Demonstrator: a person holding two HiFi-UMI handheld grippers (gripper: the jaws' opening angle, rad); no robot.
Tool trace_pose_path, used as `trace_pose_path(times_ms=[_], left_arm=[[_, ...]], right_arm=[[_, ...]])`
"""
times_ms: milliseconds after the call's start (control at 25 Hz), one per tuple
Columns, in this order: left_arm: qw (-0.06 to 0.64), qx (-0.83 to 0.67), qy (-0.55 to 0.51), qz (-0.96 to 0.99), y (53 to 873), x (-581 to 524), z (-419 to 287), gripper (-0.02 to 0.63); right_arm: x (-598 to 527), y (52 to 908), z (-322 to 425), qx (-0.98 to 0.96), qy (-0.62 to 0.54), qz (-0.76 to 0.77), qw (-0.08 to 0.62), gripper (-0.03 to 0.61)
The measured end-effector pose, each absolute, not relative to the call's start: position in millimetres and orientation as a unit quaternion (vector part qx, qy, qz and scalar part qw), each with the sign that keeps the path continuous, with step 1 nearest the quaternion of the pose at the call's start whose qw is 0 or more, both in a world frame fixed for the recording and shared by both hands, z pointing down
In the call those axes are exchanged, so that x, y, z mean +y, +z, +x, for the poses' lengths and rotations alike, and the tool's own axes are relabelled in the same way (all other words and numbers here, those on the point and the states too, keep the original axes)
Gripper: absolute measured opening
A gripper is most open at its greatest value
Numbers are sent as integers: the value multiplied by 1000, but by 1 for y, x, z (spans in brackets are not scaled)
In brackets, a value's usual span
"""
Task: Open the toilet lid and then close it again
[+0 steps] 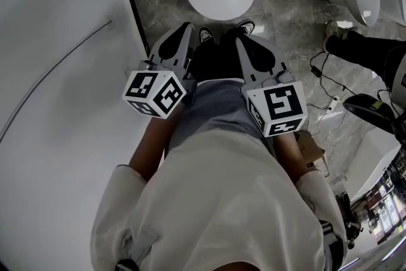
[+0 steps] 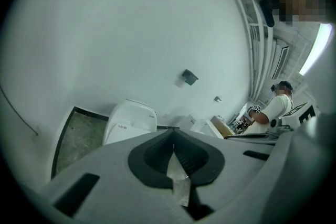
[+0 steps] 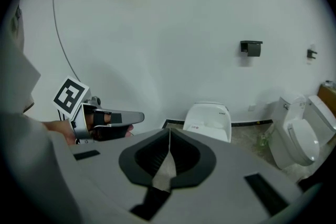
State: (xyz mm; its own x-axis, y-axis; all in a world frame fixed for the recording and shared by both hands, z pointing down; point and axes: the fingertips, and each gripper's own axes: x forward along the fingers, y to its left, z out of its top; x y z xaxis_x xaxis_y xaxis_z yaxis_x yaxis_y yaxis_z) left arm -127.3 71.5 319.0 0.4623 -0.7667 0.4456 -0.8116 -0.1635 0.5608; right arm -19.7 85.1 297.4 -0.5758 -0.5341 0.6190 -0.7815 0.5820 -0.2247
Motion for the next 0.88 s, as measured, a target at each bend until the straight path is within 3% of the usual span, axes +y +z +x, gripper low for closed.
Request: trace_pose_path(times_ms=[880], left_arm=[[507, -528, 65, 678, 505, 59, -158, 5]], right_arm=[[81, 352, -30, -830, 307, 362, 295, 11]])
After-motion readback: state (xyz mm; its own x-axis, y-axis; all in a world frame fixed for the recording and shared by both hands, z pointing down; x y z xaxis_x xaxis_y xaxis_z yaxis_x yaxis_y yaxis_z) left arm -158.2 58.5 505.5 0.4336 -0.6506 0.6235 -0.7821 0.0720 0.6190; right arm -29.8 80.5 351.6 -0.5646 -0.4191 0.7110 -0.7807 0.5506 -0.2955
